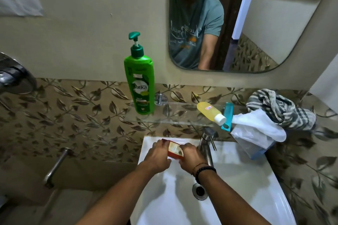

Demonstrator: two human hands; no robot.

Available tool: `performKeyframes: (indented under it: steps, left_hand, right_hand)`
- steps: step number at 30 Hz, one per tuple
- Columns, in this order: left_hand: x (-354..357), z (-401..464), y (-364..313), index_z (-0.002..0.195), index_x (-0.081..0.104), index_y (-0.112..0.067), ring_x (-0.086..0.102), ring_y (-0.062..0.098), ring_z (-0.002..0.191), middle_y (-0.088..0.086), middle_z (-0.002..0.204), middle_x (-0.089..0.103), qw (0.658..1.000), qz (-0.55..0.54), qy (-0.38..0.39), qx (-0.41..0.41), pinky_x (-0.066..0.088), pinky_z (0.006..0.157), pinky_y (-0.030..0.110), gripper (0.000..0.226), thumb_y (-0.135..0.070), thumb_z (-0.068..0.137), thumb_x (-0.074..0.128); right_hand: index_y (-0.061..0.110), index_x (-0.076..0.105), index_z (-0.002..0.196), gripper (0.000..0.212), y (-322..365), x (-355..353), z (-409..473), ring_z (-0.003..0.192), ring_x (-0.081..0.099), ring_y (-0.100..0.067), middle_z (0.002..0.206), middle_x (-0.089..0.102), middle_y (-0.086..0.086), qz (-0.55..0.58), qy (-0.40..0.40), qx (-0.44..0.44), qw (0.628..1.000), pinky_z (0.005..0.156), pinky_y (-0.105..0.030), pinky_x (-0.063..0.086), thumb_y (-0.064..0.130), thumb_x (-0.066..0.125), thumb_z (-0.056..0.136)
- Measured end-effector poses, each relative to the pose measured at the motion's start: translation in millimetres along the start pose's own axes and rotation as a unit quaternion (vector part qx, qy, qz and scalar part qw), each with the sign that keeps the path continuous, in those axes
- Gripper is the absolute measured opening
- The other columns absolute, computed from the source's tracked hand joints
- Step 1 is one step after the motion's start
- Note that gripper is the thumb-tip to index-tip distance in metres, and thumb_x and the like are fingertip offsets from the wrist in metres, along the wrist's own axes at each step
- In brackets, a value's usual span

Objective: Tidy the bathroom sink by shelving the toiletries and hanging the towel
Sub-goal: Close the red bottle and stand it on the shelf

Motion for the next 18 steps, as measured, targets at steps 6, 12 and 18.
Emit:
performKeyframes:
  steps: [6, 12, 18]
  left_hand:
    - [24.2, 32.8, 11.7, 0.155, 0.011, -0.023, 0.020, 0.036, 0.142, 0.019, 0.157, 0.013, 0.996, 0.083, 0.030, -0.005, 0.033, 0.113, 0.043, 0.089, -0.035, 0.085, 0.065]
    - [38.6, 44.0, 20.1, 0.151, 0.022, -0.026, 0.021, 0.034, 0.141, 0.015, 0.157, 0.018, 0.996, 0.083, 0.031, 0.013, 0.032, 0.112, 0.044, 0.083, -0.034, 0.083, 0.068]
    - [23.1, 28.7, 25.7, 0.141, 0.042, -0.021, 0.047, 0.027, 0.121, 0.007, 0.133, 0.044, 0.996, -0.072, 0.046, -0.011, 0.044, 0.103, 0.039, 0.068, -0.032, 0.081, 0.071]
  right_hand:
    - [0.012, 0.051, 0.129, 0.050, -21.5, 24.4, 21.9, 0.118, 0.052, -0.030, 0.126, 0.055, -0.011, -0.051, 0.020, -0.012, 0.998, 0.098, -0.038, 0.048, 0.013, 0.064, 0.080]
    - [0.011, 0.046, 0.134, 0.055, -29.9, 34.9, 30.3, 0.117, 0.052, -0.029, 0.126, 0.056, -0.011, -0.041, 0.013, -0.008, 0.999, 0.097, -0.036, 0.047, 0.007, 0.056, 0.080]
    - [0.013, 0.064, 0.103, 0.032, -23.0, 33.9, 15.0, 0.095, 0.060, -0.025, 0.100, 0.065, -0.007, 0.048, -0.004, 0.001, 0.999, 0.081, -0.031, 0.051, 0.006, 0.056, 0.073]
Point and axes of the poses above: each hand's wrist, its own z-axis towards the middle knuckle, its own x-axis out of the palm, y = z × x, the point moved 1 cm from there along z, towards the middle knuckle
